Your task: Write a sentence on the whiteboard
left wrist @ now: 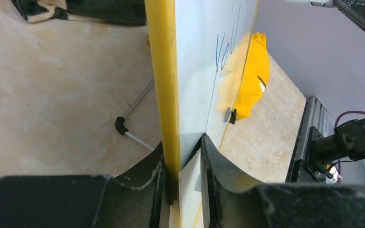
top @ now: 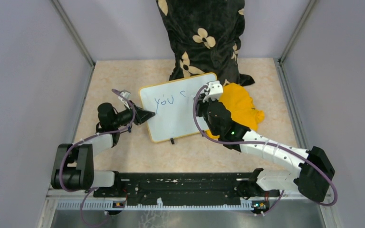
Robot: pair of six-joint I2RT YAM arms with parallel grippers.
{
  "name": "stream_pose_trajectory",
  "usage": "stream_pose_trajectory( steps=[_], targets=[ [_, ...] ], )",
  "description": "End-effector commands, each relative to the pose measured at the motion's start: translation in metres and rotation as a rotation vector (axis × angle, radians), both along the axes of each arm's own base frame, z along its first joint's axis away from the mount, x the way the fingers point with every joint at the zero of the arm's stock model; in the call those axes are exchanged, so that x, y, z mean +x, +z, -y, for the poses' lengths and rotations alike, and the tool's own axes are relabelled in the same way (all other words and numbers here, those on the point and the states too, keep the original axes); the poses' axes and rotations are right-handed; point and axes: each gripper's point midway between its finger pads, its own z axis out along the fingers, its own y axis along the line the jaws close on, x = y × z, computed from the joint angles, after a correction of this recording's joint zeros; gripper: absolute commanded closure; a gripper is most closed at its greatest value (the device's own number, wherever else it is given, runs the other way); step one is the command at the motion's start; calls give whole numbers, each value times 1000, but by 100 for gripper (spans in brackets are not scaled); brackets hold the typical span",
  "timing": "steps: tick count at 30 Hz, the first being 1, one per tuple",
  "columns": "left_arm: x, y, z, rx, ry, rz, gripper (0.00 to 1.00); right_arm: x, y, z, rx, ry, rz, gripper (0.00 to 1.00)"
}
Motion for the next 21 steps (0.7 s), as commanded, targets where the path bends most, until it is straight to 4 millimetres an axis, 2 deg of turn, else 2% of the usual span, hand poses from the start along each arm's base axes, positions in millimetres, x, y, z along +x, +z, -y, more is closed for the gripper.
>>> stream_pose_trajectory(
  steps=[1,9,13,21],
  targets=[
    [8,-7,-10,36,62,65,100,2,41,-5,82,16,77,100],
    [8,-7,-11,39,68,73,100,9,39,-3,79,-10,73,100],
    [8,-7,-11,42,68,71,100,10,43,-5,90,-4,86,100],
    [9,-8,-11,43,69,69,100,16,38,-10,75,-4,77,100]
  ],
)
